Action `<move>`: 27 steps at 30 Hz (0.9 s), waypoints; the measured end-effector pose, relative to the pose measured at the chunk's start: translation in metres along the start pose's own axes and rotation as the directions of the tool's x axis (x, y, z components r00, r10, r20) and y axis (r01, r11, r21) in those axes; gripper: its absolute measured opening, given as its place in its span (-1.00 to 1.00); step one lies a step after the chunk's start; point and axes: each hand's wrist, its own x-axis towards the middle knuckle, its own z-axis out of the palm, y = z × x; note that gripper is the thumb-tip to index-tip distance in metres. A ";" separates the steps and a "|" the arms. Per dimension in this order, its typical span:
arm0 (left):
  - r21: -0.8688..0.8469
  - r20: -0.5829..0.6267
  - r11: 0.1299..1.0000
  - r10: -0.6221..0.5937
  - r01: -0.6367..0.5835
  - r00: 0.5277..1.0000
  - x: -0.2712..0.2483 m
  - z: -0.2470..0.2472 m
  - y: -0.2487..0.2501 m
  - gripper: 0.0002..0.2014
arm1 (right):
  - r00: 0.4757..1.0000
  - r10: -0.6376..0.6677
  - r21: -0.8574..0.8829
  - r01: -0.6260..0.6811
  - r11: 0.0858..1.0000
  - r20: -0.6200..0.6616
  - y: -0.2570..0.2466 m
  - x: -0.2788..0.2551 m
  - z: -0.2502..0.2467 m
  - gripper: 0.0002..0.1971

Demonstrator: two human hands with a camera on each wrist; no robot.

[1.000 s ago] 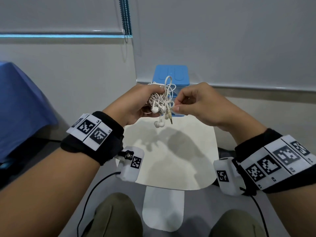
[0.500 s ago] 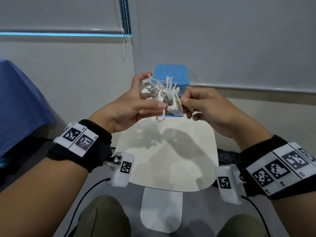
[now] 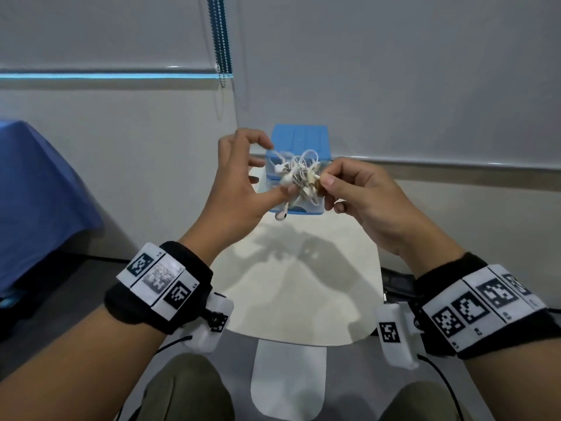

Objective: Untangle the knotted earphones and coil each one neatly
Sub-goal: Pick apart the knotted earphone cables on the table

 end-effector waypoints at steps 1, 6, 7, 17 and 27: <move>0.062 -0.009 0.998 0.035 -0.034 0.999 0.000 -0.001 0.001 -0.53 | 1.000 0.007 0.014 -0.007 1.000 0.007 -0.001 0.000 0.000 -0.84; -0.002 0.070 0.998 0.058 -0.058 0.996 0.003 0.002 0.012 -0.86 | 1.000 0.013 0.055 -0.014 0.998 0.018 -0.006 0.000 -0.001 -0.83; -0.013 0.069 0.999 0.053 -0.052 0.996 0.003 0.002 0.014 -0.87 | 1.000 0.009 0.047 -0.010 0.999 0.019 -0.006 0.000 0.000 -0.83; -0.177 0.122 0.976 -0.102 0.123 0.987 -0.004 -0.001 0.024 -0.81 | 0.998 -0.064 0.016 0.064 0.998 -0.012 -0.008 -0.004 0.008 -0.88; -0.100 0.272 0.995 0.035 -0.008 0.962 0.007 -0.007 0.032 -0.93 | 0.997 0.014 0.227 0.005 0.974 -0.082 -0.003 -0.012 0.014 -0.87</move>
